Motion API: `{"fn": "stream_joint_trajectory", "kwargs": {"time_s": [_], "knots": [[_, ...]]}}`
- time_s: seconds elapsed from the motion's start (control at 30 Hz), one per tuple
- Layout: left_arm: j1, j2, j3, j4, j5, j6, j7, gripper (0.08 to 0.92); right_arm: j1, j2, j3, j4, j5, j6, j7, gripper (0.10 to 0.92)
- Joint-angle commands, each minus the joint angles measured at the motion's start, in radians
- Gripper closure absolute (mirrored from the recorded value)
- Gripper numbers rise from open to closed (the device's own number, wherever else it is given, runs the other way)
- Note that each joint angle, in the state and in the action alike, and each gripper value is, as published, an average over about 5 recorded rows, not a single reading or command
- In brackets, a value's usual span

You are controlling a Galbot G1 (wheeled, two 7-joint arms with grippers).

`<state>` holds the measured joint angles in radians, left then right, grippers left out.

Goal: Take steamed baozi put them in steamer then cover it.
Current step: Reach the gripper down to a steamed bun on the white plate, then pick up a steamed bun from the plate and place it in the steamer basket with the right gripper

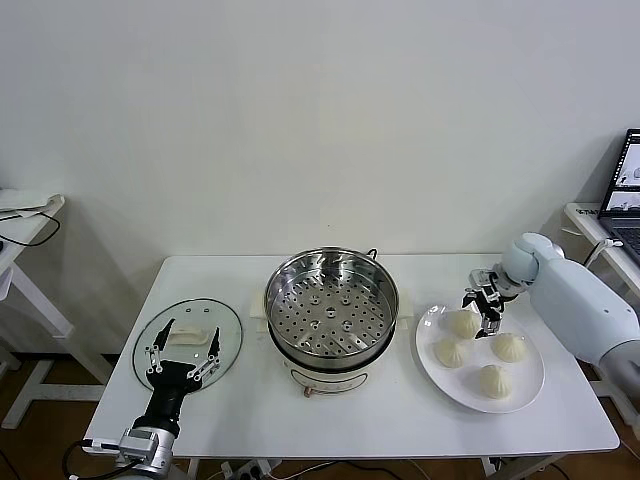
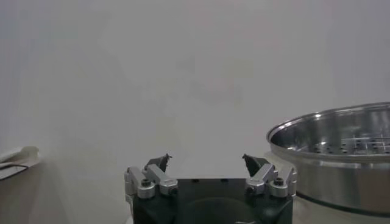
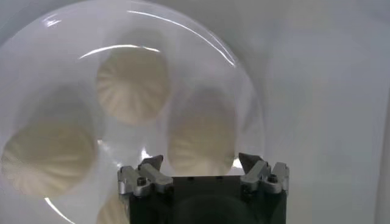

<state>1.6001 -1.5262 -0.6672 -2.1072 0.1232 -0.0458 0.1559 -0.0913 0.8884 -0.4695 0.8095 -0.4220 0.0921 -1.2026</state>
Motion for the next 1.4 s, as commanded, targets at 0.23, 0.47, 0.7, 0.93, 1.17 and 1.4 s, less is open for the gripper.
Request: {"fn": "stream_joint_trajectory", "kwargs": {"time_s": [0.23, 0.47, 0.7, 0.93, 1.17, 1.4], "knots": [[-0.003, -0.001, 0.002, 0.002, 0.002, -0.002, 0.001, 0.177, -0.007, 0.010, 0.006, -0.008, -0.022, 0.006, 0.012, 0.277], [-0.003, -0.001, 0.003, 0.002, 0.002, -0.004, 0.001, 0.177, -0.013, 0.001, 0.009, 0.010, -0.021, 0.007, 0.016, 0.416], [0.000, -0.002, 0.006, -0.005, 0.003, -0.004, 0.000, 0.177, -0.009, -0.051, -0.011, 0.082, 0.036, 0.004, 0.012, 0.423], [0.008, -0.001, 0.011, -0.019, 0.006, -0.002, -0.001, 0.177, 0.112, -0.219, -0.144, 0.294, 0.210, 0.019, -0.019, 0.423], [0.019, 0.002, 0.016, -0.039, 0.013, 0.004, -0.004, 0.177, 0.418, -0.301, -0.368, 0.476, 0.348, 0.181, -0.076, 0.423], [0.034, 0.004, 0.008, -0.055, 0.016, 0.006, -0.004, 0.177, 0.730, -0.227, -0.583, 0.600, 0.403, 0.357, -0.111, 0.423]]}}
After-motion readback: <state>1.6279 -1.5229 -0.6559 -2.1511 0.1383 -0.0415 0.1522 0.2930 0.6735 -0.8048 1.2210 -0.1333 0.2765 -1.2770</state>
